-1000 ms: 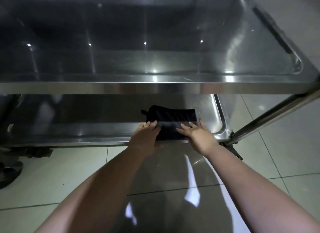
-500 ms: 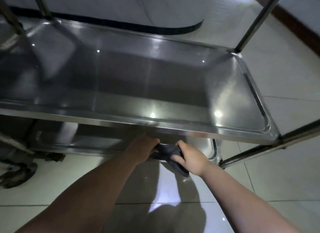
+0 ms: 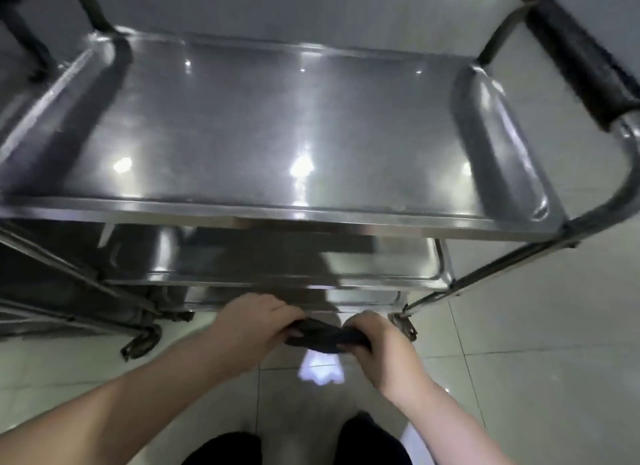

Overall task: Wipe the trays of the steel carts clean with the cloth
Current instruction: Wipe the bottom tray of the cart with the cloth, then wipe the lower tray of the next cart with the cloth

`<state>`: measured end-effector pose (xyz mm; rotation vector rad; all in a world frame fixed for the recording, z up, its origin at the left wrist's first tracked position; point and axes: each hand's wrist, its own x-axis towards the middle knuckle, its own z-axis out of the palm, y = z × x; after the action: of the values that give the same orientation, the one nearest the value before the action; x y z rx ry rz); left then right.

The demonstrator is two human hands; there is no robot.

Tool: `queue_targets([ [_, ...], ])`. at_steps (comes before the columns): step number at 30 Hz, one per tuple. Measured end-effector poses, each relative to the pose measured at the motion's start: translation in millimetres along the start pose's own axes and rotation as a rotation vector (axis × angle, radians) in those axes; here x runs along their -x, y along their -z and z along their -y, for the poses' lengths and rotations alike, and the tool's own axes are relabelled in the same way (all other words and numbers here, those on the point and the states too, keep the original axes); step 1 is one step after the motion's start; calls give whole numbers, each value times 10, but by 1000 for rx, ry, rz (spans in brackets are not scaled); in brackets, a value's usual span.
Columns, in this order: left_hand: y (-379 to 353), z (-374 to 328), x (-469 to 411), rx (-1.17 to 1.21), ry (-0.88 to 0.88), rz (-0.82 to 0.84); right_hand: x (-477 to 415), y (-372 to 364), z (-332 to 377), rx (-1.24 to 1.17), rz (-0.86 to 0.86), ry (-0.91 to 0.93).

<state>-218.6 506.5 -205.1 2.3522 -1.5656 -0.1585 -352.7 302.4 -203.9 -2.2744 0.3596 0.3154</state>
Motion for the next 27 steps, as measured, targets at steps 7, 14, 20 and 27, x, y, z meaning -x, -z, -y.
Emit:
queue_targets([
  [7, 1834, -1248, -701, -5, -182, -120, 1190, 1841, 880, 145, -258, 54],
  [14, 2829, -2637, -1882, -72, -286, -259, 2285, 3371, 835, 212, -533, -58],
  [20, 2948, -3916, -2850, -54, -367, -380, 3255, 4616, 101, 349, -626, 1],
  [27, 2782, -5100, -4161, 58, -400, -348, 3820, 6032, -742, 554, -698, -73],
])
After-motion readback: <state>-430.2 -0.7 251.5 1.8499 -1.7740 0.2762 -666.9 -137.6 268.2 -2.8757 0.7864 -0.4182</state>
